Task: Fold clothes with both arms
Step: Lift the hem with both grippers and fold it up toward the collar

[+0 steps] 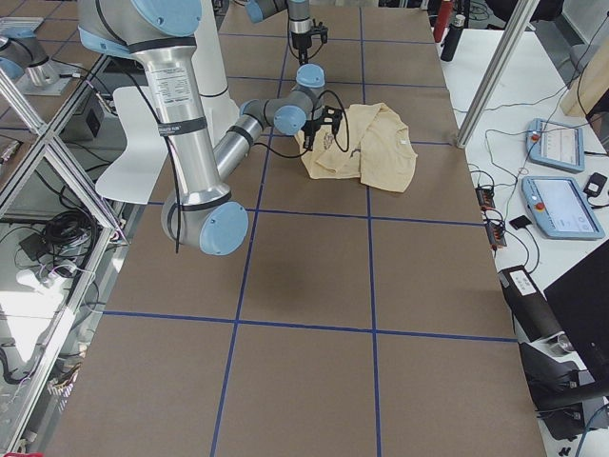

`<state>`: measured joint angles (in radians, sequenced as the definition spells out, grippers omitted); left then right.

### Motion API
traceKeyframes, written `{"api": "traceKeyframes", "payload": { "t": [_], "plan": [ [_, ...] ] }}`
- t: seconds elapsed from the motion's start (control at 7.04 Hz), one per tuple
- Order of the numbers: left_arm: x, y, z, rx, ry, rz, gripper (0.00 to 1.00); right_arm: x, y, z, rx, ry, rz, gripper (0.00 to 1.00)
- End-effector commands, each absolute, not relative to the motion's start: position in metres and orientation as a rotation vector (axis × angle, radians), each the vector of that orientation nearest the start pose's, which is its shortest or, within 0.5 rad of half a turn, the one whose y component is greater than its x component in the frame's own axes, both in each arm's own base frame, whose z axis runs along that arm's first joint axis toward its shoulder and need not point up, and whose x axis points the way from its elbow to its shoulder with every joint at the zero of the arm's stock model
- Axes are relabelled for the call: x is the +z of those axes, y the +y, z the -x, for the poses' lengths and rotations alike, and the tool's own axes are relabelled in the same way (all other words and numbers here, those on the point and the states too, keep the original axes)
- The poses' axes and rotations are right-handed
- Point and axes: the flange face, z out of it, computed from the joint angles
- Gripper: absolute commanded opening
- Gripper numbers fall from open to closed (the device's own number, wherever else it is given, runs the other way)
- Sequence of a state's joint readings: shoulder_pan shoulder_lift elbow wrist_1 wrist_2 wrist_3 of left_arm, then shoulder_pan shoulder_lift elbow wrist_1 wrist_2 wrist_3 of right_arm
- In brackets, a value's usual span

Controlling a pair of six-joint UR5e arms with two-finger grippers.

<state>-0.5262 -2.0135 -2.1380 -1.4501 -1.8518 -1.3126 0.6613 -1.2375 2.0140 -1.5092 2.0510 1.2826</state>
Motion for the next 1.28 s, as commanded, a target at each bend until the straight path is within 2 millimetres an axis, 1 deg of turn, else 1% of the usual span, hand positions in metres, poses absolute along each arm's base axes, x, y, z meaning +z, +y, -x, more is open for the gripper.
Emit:
{"api": "traceKeyframes", "payload": {
  "t": [0.0, 0.14, 0.28, 0.43, 0.57, 0.71, 0.85, 0.99, 1.14],
  "plan": [
    [0.190, -0.447, -0.376, -0.170, 0.909, -0.171, 0.00, 0.265, -0.502, 0.348, 0.177, -0.914, -0.093, 0.00],
    [0.200, -0.491, -0.392, -0.200, 0.924, -0.199, 0.00, 0.265, -0.538, 0.341, 0.163, -0.889, -0.133, 0.00],
    [0.200, -0.546, -0.390, -0.237, 0.971, -0.241, 0.00, 0.263, -0.587, 0.355, 0.192, -0.878, -0.148, 0.00],
    [0.204, -0.598, -0.398, -0.267, 0.984, -0.264, 0.00, 0.280, -0.628, 0.373, 0.201, -0.890, -0.170, 0.00],
    [0.217, -0.635, -0.408, -0.287, 0.980, -0.280, 0.00, 0.299, -0.662, 0.397, 0.195, -0.910, -0.194, 0.00],
    [0.241, -0.654, -0.414, -0.294, 0.992, -0.295, 0.00, 0.313, -0.679, 0.411, 0.198, -0.908, -0.198, 0.00],
    [0.264, -0.671, -0.429, -0.297, 0.988, -0.289, 0.00, 0.312, -0.683, 0.417, 0.197, -0.900, -0.196, 0.00],
    [0.287, -0.674, -0.447, -0.287, 0.990, -0.284, 0.00, 0.306, -0.690, 0.425, 0.202, -0.889, -0.200, 0.00],
    [0.293, -0.671, -0.456, -0.280, 1.004, -0.284, 0.00, 0.311, -0.691, 0.429, 0.203, -0.880, -0.190, 0.00]
  ]
}}
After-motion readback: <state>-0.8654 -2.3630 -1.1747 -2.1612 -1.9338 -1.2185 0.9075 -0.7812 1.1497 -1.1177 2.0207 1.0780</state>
